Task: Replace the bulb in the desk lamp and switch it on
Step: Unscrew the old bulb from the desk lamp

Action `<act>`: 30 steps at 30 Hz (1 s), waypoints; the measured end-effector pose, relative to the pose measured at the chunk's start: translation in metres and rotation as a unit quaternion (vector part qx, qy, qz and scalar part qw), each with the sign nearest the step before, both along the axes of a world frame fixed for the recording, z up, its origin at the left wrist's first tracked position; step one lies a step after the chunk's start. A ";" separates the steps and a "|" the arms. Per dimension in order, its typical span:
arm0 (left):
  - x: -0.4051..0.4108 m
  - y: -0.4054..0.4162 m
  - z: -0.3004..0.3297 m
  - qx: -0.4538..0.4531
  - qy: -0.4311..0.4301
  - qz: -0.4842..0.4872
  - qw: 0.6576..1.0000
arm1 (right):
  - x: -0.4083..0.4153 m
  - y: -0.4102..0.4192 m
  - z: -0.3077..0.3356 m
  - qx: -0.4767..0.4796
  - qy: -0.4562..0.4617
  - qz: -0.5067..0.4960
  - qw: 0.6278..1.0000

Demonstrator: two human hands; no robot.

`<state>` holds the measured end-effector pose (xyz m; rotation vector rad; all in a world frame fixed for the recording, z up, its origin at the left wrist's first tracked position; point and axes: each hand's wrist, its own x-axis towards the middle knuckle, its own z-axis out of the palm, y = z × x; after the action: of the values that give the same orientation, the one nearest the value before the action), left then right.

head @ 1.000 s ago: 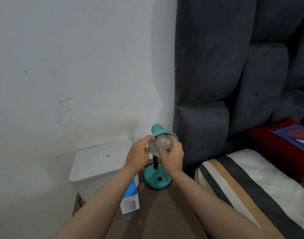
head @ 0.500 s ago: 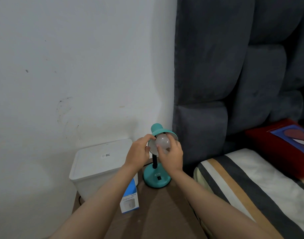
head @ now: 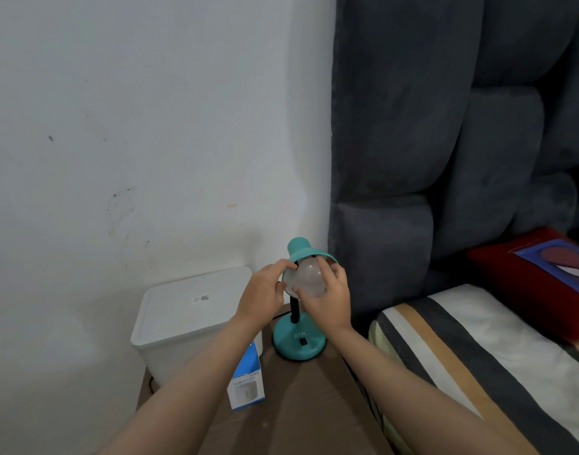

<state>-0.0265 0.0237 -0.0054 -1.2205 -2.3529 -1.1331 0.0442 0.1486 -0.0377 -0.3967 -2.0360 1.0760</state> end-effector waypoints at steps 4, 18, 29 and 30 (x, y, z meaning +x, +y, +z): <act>0.000 -0.001 0.000 0.003 0.007 -0.002 1.000 | -0.003 -0.003 0.001 -0.039 0.021 -0.002 0.999; -0.003 0.000 -0.002 0.007 -0.008 0.001 1.000 | 0.003 0.001 0.002 0.047 0.010 0.005 0.999; -0.004 0.000 0.000 0.015 -0.024 0.005 1.000 | -0.001 0.005 0.006 0.057 0.013 -0.002 0.998; -0.004 0.000 0.000 0.013 -0.025 0.004 1.000 | -0.001 0.006 0.005 0.096 0.007 -0.004 0.995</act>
<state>-0.0302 0.0239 -0.0053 -1.1850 -2.3687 -1.2018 0.0436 0.1542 -0.0331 -0.2964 -2.1007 0.8664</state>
